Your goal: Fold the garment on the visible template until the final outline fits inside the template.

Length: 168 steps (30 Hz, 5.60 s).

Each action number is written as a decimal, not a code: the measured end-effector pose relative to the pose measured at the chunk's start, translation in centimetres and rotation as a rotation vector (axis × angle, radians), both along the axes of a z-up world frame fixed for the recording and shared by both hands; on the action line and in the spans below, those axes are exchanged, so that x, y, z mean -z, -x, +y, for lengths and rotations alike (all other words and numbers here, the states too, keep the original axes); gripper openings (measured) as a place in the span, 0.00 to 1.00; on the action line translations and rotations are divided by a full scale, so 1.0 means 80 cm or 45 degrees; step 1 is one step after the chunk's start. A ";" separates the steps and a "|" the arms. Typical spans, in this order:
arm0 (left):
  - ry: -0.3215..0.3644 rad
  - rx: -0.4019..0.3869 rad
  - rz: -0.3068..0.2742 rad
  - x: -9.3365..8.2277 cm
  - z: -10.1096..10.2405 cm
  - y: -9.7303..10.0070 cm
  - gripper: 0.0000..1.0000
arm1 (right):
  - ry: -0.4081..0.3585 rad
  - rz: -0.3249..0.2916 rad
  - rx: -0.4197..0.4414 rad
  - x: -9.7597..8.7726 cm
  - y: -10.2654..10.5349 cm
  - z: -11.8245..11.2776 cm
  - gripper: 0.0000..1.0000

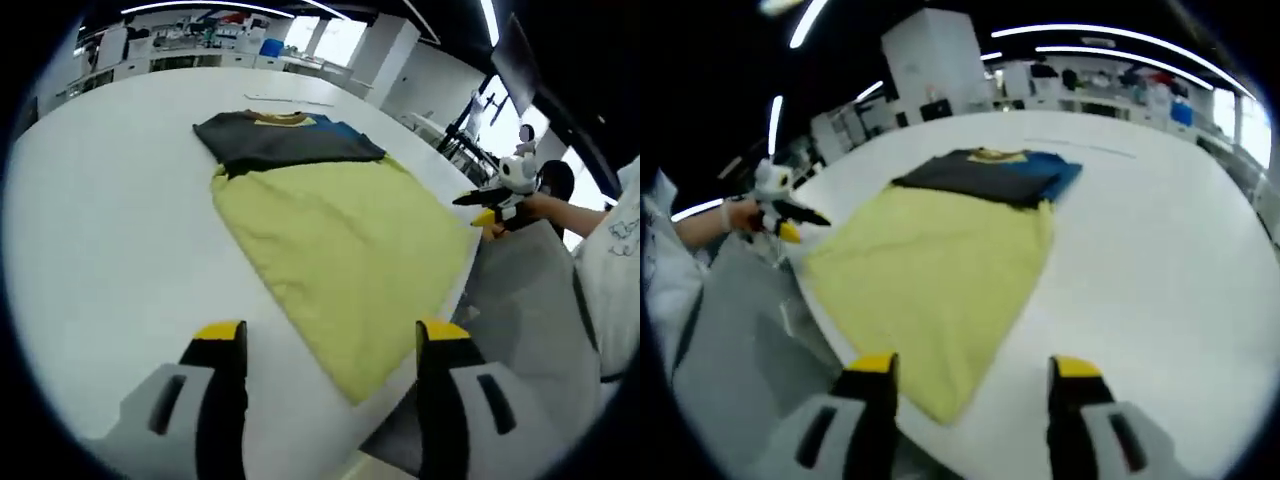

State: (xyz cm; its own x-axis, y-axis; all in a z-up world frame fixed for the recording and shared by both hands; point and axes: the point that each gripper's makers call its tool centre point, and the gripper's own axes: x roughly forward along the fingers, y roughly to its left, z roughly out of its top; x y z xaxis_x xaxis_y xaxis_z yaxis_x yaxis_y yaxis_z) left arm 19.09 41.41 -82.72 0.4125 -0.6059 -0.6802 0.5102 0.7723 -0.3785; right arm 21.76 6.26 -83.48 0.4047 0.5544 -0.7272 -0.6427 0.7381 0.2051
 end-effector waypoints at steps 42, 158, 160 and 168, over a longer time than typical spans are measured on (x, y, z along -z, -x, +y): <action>0.156 -0.320 0.340 0.020 0.011 0.050 0.00 | -0.085 0.140 0.058 -0.008 0.025 -0.006 0.00; 0.240 -0.460 -0.108 -0.024 0.038 -0.297 0.14 | -0.360 0.007 0.460 -0.041 -0.310 0.032 0.18; 0.223 -0.424 -0.138 -0.026 0.038 -0.297 0.25 | -0.359 -0.011 0.445 -0.043 -0.308 0.031 0.26; 0.221 -0.218 -0.243 -0.043 0.025 -0.290 0.56 | -0.320 -0.077 0.314 -0.043 -0.301 0.028 0.64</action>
